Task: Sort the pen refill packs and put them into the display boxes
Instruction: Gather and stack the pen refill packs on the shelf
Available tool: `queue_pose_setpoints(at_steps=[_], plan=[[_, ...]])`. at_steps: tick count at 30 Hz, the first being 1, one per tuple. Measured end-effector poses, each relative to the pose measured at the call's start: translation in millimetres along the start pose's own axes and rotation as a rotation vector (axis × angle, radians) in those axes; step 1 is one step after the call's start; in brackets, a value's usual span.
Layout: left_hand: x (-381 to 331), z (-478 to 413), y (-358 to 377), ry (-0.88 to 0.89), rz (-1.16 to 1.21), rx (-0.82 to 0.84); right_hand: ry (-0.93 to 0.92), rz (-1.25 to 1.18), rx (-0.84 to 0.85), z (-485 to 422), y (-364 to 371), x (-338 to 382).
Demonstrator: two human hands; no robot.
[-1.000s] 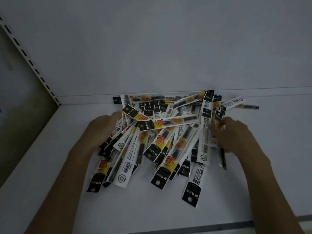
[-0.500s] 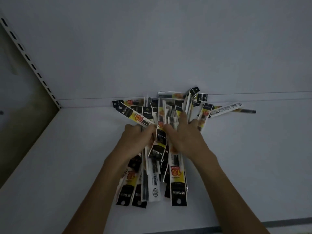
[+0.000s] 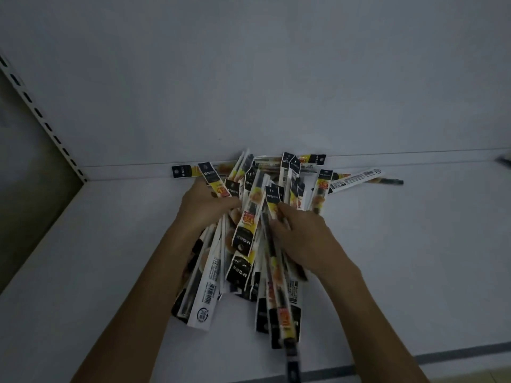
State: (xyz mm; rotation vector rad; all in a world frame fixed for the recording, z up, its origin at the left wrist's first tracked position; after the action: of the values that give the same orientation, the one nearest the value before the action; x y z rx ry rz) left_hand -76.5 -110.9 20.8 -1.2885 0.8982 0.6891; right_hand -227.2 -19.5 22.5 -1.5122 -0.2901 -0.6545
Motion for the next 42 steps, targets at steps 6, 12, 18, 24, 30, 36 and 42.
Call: queue_pose_setpoints(at_steps=[6, 12, 18, 24, 30, 36, 42], plan=[[-9.7, 1.6, -7.5, 0.124, -0.347, -0.167, 0.038, -0.282, 0.009, 7.0, -1.8, -1.2], [-26.7, 6.4, -10.4, 0.189, -0.038, -0.149, 0.046, -0.318, 0.058, 6.5, -5.4, -5.7], [13.1, 5.2, -22.6, -0.157, -0.342, 0.156, 0.357, -0.211, 0.003, 4.6, -30.4, -39.2], [-4.9, 17.4, 22.7, -0.009, -0.689, 0.422, 0.244, -0.363, 0.353, 0.1, 12.9, 1.7], [-19.1, 23.3, 34.9, -0.030, -0.929, 0.435, 0.168, -0.351, 0.234, -18.2, 7.7, -2.8], [-19.3, 13.9, 35.5, -0.021, -0.946, 0.369, 0.097, -0.249, 0.337, -20.1, -12.7, -17.0], [-33.3, 5.4, 26.7, 0.296, -0.964, 0.312, 0.218, 0.120, -0.404, -51.0, -88.4, -101.9]])
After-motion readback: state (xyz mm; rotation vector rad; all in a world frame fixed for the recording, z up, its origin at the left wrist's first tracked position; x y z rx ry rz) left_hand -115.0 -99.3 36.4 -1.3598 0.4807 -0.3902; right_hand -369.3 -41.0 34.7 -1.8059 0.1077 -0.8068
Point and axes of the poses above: each hand's wrist, its own z-axis away from the middle knuckle, its own y-axis out of the palm, x = y × z, the point moved 6 cm from there along -z, towards the middle knuckle, and after that the axes turned 4 degrees about y, right-handed, at the moved point
